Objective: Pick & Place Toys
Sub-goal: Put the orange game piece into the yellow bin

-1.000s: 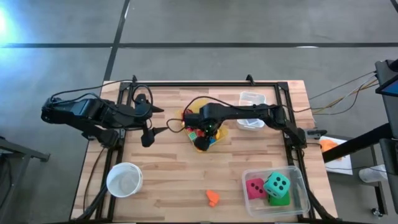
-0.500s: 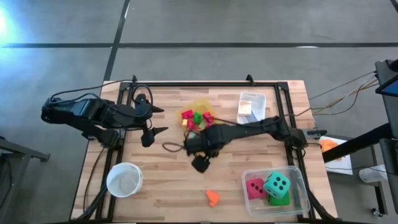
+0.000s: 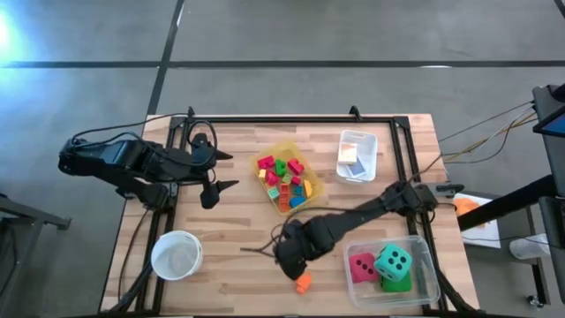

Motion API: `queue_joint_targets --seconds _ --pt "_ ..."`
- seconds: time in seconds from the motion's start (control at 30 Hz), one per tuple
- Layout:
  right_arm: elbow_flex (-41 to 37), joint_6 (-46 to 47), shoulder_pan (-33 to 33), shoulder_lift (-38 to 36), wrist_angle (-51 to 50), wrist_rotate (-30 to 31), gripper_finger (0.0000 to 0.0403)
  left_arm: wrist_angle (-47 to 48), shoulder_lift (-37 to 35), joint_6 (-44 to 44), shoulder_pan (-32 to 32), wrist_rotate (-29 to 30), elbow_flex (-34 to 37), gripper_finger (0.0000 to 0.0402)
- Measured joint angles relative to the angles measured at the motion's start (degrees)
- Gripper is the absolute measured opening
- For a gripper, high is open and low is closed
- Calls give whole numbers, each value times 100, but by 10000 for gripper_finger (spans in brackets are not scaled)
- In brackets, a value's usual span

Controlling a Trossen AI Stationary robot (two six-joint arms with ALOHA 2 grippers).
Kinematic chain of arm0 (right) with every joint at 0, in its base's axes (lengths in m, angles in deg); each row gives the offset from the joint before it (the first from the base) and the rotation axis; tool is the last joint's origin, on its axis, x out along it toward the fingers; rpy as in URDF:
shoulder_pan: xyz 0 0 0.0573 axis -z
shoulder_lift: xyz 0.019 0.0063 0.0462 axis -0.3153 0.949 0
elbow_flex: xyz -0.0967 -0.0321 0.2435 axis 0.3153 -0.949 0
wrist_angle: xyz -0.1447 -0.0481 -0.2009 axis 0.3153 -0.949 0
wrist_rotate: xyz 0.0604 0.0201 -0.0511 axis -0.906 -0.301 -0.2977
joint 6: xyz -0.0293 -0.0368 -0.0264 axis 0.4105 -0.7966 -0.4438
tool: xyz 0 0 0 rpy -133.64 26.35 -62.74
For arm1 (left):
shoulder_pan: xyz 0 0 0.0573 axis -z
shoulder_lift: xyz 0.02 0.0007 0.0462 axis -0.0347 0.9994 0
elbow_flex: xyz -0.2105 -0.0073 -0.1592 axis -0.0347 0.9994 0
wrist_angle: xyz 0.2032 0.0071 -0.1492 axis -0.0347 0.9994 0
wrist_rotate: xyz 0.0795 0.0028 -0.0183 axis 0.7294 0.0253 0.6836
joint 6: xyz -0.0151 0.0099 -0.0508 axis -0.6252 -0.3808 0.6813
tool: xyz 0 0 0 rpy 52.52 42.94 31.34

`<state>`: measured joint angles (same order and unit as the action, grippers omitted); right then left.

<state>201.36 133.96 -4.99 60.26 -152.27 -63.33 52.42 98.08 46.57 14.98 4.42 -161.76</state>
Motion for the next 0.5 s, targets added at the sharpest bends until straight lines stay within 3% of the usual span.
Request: queue_joint_targets --seconds 0.27,0.5 --pt "-462 229 -395 0 1324 17 290 0 0 -1 1 -1 0 351" --pt "-1014 -366 -540 0 1810 76 290 0 0 -1 1 0 0 351"
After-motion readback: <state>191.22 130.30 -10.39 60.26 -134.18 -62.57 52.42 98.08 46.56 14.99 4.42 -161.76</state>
